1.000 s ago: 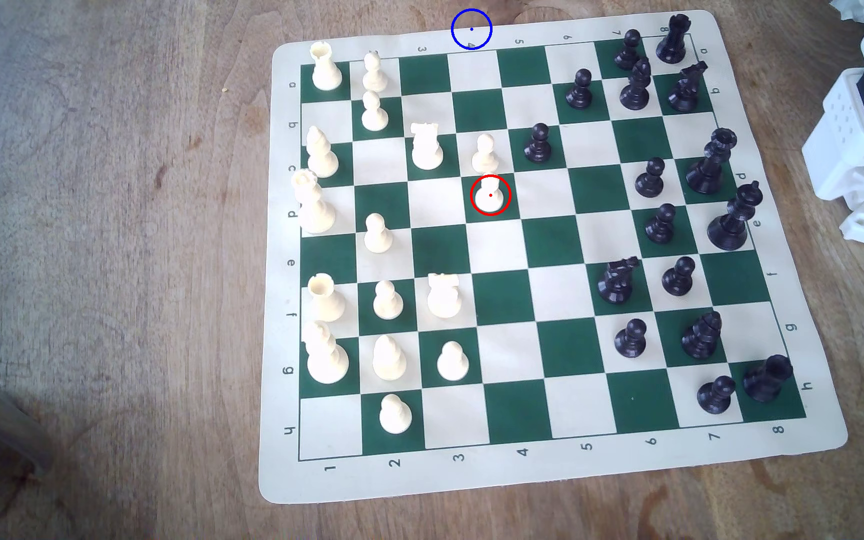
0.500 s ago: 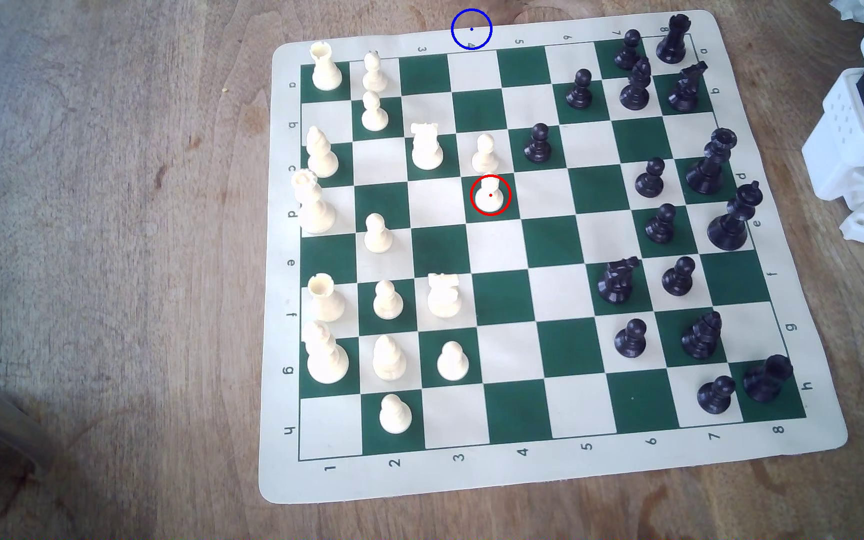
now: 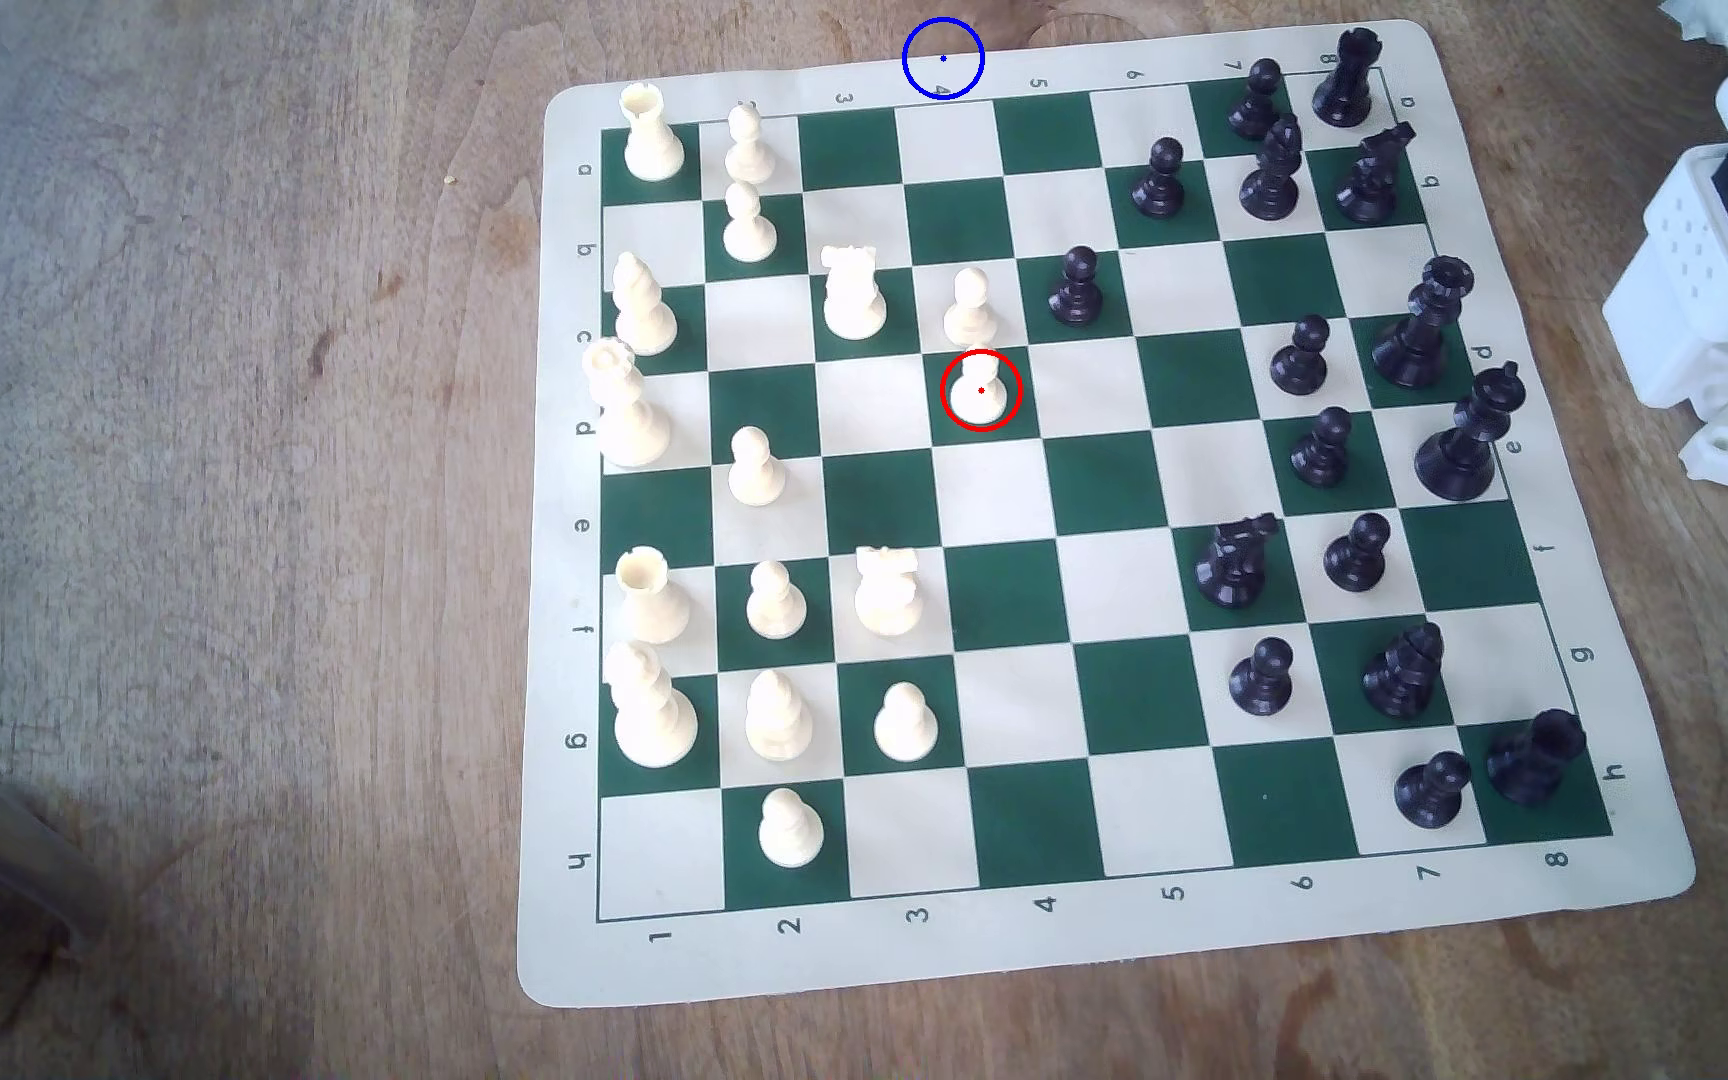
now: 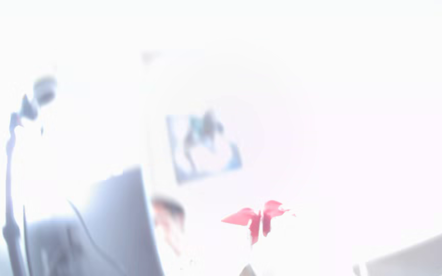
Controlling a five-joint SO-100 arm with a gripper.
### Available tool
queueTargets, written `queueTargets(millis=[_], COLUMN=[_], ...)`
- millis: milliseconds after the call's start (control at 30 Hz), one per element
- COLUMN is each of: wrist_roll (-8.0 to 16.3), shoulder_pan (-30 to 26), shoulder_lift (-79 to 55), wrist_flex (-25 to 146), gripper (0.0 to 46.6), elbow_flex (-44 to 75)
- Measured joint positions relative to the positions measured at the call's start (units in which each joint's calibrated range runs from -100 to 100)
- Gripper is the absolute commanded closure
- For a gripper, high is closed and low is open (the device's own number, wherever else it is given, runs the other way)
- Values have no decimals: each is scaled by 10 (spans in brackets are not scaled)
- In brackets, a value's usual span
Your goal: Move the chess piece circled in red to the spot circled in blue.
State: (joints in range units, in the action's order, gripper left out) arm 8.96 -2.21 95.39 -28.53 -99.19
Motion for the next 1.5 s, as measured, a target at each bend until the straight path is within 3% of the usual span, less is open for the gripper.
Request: queueTargets(millis=[33,67,100,133,267,367,400,467,500,600,767,900,1067,1233,1500], wrist_roll=[-3,-3,-2,-1,-3,-53,-60,-82,-93,-94,-74,-59,-51,-51,-51], shoulder_pan=[-3,-4,0,8,32,23,25,33,36,41,46,27,23,40,58], shoulder_lift=[-2,-2,-6,-3,-3,-2,-4,-22,-67,-133,-410,-514,-701,-788,-812], wrist_flex=[134,179,212,233,312,414,435,494,556,613,606,568,553,573,576], gripper=[441,330,301,312,255,240,230,188,189,211,263,304,319,326,334], elbow_flex=[0,0,0,0,0,0,0,10,35,78,254,315,441,506,524])
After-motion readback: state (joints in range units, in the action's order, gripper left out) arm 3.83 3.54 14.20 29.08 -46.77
